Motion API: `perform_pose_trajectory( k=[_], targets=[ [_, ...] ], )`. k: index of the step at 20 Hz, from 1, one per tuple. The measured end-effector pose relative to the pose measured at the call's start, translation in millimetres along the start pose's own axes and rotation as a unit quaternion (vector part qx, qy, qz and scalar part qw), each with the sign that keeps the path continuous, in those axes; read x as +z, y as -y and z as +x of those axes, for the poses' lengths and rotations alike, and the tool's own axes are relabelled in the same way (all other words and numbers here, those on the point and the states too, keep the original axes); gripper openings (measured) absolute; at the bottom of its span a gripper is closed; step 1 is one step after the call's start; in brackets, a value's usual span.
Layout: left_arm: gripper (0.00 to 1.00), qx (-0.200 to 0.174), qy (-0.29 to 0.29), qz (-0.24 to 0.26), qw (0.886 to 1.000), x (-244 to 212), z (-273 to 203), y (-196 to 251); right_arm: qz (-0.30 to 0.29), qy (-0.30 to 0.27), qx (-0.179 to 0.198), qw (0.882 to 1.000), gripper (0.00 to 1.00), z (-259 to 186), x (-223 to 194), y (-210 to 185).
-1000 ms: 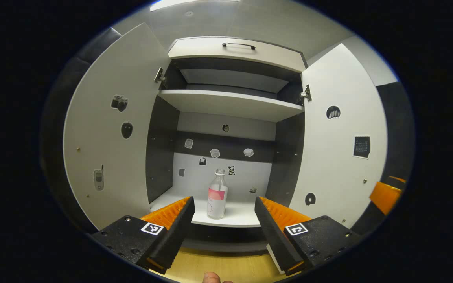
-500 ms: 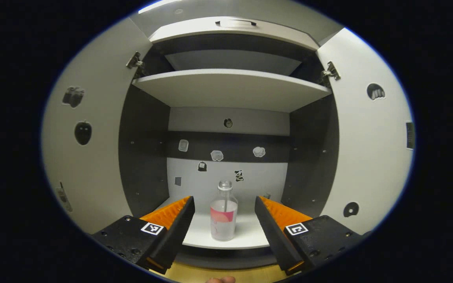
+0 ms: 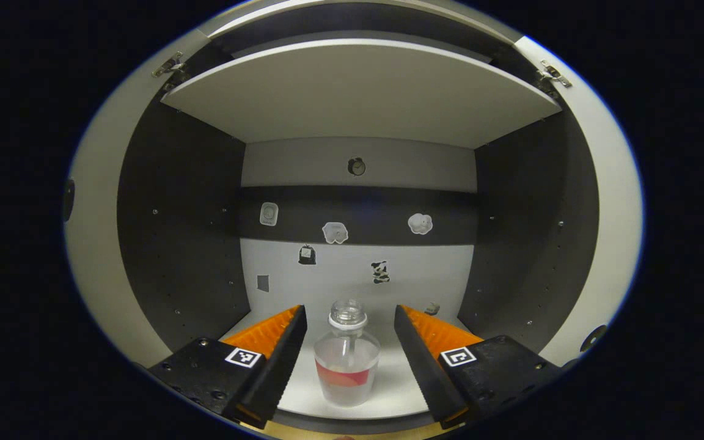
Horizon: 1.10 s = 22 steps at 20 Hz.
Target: Grasp the bottle in the cabinet with the left hand and place it on the coaster, then close the right door with the right hand and the left door with the left hand.
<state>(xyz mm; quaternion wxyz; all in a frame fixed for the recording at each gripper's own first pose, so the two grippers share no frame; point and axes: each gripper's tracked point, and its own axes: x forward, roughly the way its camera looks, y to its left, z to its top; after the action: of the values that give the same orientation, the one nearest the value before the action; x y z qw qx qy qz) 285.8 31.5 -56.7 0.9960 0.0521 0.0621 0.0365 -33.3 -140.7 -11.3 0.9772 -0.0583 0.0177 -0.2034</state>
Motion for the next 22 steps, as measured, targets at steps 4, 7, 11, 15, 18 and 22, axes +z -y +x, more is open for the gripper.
perform_pose_trajectory(
  k=[4,7,11,15,18,22],
  targets=[
    [0.58,0.014,-0.028,-0.011,0.999,-12.6,11.2,-7.2,-0.008,-0.005,-0.013,1.000,0.93,-5.1,-4.6,6.0],
    [0.39,0.011,-0.021,-0.011,1.000,-8.2,9.8,-9.5,-0.010,-0.005,-0.013,1.000,0.93,-7.3,-4.2,8.2],
    [0.34,-0.010,-0.018,-0.025,0.999,-4.0,-9.3,-9.0,-0.004,0.000,-0.004,1.000,0.98,-8.8,0.0,10.5],
    [0.33,-0.067,0.002,-0.028,0.997,10.2,-51.8,3.4,0.001,0.003,0.014,1.000,0.98,-12.4,0.7,12.0],
    [0.33,-0.115,0.014,-0.027,0.993,20.0,-94.2,13.1,0.002,0.005,0.028,1.000,0.98,-18.0,-0.8,15.1],
    [0.33,-0.162,0.014,-0.030,0.986,14.4,-148.0,20.6,0.002,0.007,0.042,0.999,0.98,-24.1,-0.5,18.1]
  ],
)
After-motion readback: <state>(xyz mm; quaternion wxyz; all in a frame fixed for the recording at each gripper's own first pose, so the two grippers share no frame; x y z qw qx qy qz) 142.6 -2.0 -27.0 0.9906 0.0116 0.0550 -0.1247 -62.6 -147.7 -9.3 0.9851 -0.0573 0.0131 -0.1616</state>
